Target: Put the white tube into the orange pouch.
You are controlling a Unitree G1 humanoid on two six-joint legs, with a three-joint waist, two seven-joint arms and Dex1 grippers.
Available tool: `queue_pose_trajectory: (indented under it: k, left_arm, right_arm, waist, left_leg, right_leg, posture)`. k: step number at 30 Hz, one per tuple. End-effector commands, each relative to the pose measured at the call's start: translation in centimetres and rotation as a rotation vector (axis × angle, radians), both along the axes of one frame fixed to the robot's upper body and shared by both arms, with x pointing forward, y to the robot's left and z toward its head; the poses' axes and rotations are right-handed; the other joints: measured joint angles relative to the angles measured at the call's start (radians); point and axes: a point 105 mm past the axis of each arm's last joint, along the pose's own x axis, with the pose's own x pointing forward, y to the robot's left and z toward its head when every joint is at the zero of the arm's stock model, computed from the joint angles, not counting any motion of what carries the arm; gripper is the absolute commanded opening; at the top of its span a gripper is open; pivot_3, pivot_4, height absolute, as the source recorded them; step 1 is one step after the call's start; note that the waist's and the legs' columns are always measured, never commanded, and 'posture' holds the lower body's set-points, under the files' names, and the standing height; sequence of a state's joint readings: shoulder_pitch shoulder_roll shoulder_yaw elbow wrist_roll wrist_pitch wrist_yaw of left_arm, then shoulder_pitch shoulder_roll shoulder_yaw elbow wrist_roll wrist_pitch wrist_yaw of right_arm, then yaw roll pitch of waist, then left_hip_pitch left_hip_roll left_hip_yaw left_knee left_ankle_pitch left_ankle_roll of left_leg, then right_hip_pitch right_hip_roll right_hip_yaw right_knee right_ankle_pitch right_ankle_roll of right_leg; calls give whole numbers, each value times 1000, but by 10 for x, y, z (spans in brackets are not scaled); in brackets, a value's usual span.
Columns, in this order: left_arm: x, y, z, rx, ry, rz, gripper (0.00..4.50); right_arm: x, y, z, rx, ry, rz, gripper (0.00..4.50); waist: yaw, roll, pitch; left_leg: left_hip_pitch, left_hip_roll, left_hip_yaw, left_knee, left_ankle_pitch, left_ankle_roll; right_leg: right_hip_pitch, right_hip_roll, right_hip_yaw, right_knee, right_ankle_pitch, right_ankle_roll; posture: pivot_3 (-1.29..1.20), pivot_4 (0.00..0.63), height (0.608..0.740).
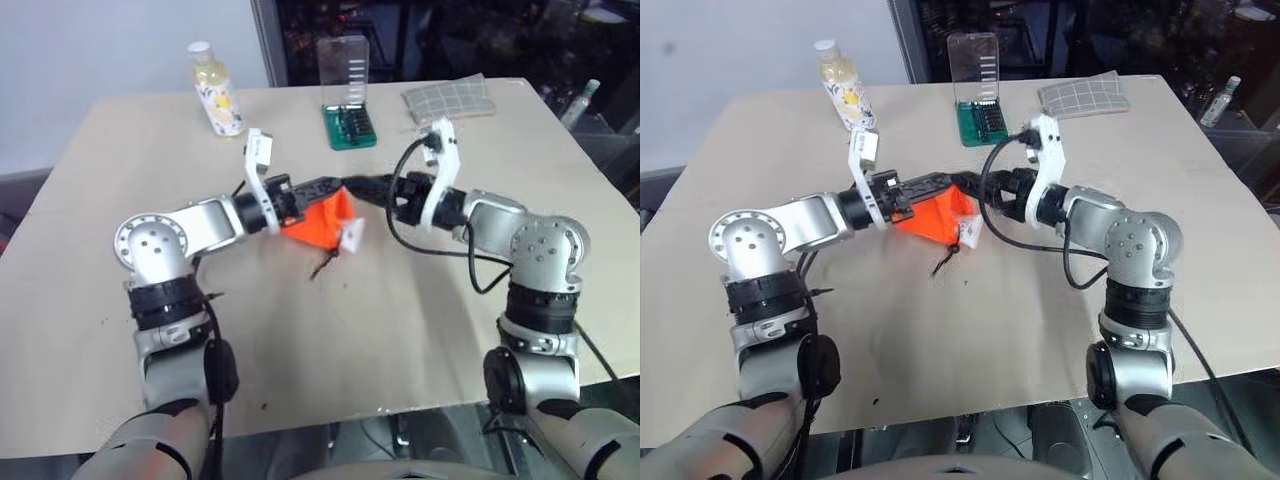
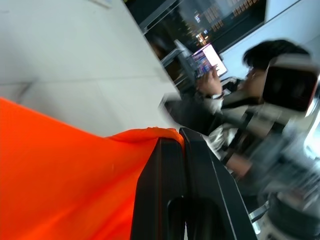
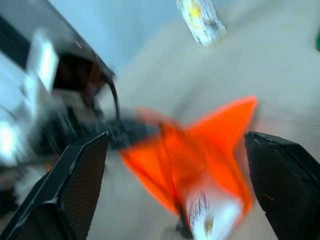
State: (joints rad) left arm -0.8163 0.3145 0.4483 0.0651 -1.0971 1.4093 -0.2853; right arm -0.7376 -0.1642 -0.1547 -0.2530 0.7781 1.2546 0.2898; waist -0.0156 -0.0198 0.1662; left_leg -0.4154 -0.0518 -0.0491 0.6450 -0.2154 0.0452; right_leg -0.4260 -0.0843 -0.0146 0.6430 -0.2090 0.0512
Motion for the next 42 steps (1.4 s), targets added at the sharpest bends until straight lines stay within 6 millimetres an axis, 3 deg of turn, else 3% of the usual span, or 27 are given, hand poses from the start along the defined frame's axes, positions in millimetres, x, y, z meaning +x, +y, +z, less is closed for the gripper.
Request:
queue_pose_trajectory:
  k: [1, 9, 17, 28, 31, 38, 39, 42]
  left_arm:
    - [7, 10, 50, -154, -93, 35, 0]
    - [4, 2, 61, -136, -124, 15, 0]
    - [3, -1, 62, -123, -130, 25, 0]
    - [2, -8, 67, -108, -146, 28, 0]
    - [4, -7, 69, -102, -148, 45, 0]
    - [9, -4, 68, -97, -148, 78, 0]
    - [8, -6, 68, -97, -150, 74, 0]
    - [7, -9, 71, -106, -160, 64, 0]
  right_arm:
    - [-23, -11, 5, -132, -152, 23, 4411]
    - [-31, -24, -34, -162, -38, -13, 4411]
    - [-27, 6, -61, -7, 101, 37, 4411]
    - [-17, 28, -63, 132, 153, 80, 4411]
    - [-16, 27, -60, 166, 150, 82, 3732]
    - [-38, 24, -44, 190, 79, 171, 281]
    - [-42, 22, -36, 218, 48, 190, 65]
    - [-49, 17, -19, 260, -10, 213, 65]
  waist:
    - [4, -1, 0]
    - [2, -2, 0]
    - [3, -3, 1]
    - [4, -3, 1]
    - [2, -3, 1]
    - [5, -3, 1]
    - [5, -3, 1]
    - [4, -3, 1]
  left_leg:
    - [0, 0, 1, 0, 0, 1]
    - [0, 0, 2, 1, -1, 2]
    - [0, 0, 2, 1, 0, 0]
    - [0, 0, 2, 1, 0, 0]
    - [0, 0, 2, 1, 0, 0]
    - [0, 0, 2, 1, 0, 0]
    - [0, 0, 1, 1, 0, 0]
    - [0, 0, 2, 1, 0, 0]
  right_leg:
    - [0, 0, 0, 0, 0, 0]
    - [0, 0, 1, 0, 0, 0]
    - [0, 0, 1, 0, 0, 0]
    - [0, 0, 1, 0, 0, 0]
    - [0, 0, 1, 0, 0, 0]
    - [0, 0, 1, -1, 0, 0]
    - [0, 0, 1, -1, 0, 0]
    - [0, 0, 1, -1, 0, 0]
  posture:
    - [0, 150, 740]
    - [0, 150, 740]
    - [0, 150, 740]
    - [0, 150, 740]
    - [0, 150, 740]
    - [0, 150, 740]
    - [0, 150, 740]
    - [0, 150, 740]
